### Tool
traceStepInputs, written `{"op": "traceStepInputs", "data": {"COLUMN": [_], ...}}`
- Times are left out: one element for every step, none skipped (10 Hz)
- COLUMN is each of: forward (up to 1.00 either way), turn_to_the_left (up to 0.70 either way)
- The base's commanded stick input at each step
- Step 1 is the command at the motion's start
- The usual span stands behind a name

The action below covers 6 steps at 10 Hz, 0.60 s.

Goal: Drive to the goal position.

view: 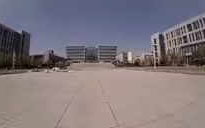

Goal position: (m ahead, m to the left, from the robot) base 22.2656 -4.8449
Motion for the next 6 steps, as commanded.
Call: {"op": "traceStepInputs", "data": {"forward": [0.7,0.7,0.7,0.7,0.7,0.7], "turn_to_the_left": [0.0,0.0,0.0,0.0,0.0,0.0]}}
